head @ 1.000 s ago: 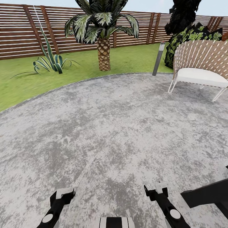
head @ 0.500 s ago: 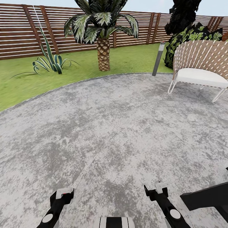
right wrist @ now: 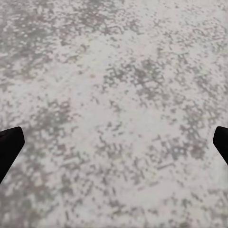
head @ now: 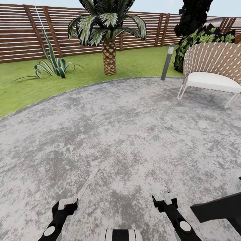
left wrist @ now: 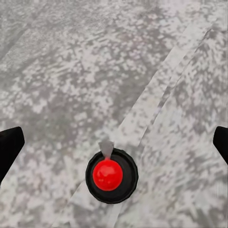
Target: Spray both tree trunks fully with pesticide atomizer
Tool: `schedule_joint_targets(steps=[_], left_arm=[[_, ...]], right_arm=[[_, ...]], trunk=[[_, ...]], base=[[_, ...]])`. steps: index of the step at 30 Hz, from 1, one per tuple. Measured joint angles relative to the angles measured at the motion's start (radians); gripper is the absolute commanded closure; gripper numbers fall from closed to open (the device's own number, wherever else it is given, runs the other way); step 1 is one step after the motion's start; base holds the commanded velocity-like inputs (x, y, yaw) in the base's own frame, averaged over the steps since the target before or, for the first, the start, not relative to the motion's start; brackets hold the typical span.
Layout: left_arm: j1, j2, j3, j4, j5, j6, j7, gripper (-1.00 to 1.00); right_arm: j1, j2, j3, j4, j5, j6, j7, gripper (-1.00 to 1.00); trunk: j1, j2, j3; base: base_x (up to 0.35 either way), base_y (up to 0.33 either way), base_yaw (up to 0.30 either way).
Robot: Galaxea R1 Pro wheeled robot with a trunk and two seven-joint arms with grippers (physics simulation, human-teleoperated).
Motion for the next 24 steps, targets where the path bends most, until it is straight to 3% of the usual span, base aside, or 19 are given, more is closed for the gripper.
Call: schedule_joint_targets(steps=[24], left_arm=[[0.0, -0.001, 0.0, 0.001, -0.001, -0.009, 0.0, -1.0]], right_arm=[[0.0, 0.0, -0.003, 0.0, 0.0, 0.0, 0.0, -1.0]], trunk=[[0.01, -0.005, -0.121]], base=[[0.0, 0.0, 0.0]])
